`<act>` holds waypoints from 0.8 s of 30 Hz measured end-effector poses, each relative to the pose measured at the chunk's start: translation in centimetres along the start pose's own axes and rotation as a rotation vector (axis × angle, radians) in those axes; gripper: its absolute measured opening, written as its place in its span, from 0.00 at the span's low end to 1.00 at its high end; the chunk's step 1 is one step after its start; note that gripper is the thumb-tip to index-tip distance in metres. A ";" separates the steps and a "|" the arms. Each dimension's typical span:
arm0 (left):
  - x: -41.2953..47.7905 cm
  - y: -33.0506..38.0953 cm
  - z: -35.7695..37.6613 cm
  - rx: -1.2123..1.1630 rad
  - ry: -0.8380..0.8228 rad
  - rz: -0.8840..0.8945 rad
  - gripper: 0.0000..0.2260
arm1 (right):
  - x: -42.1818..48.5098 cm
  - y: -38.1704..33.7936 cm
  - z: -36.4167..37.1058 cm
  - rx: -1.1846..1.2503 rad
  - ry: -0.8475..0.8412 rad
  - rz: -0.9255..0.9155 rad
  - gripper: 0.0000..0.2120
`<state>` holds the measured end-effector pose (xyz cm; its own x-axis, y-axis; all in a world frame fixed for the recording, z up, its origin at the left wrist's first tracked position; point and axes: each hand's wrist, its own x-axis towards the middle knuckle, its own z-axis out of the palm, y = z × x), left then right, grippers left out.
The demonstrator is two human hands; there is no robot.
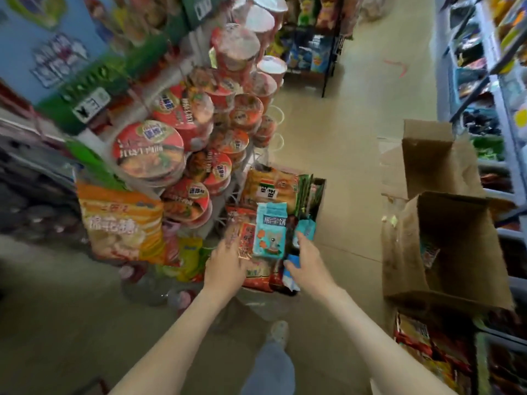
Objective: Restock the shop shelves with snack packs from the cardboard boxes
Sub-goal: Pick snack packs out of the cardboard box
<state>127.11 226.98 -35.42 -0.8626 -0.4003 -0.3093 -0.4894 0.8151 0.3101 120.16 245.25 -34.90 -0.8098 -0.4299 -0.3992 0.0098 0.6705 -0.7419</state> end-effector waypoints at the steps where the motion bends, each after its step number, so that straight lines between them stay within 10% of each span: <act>1: 1.1 -0.5 0.2 0.012 -0.020 -0.021 0.29 | 1.3 -0.5 0.8 -0.009 0.001 -0.003 0.36; 11: 8.2 -4.3 4.9 -0.062 -0.356 -0.176 0.42 | 9.3 -1.5 7.1 -0.137 -0.004 0.237 0.50; 24: 10.2 -5.2 5.0 -0.213 -0.380 -0.223 0.48 | 10.3 -0.2 7.9 -0.172 -0.014 0.249 0.46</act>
<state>121.50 220.71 -44.66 -0.6455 -0.3421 -0.6828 -0.7065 0.6070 0.3639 116.42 235.90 -43.16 -0.7866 -0.2475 -0.5657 0.1060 0.8485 -0.5185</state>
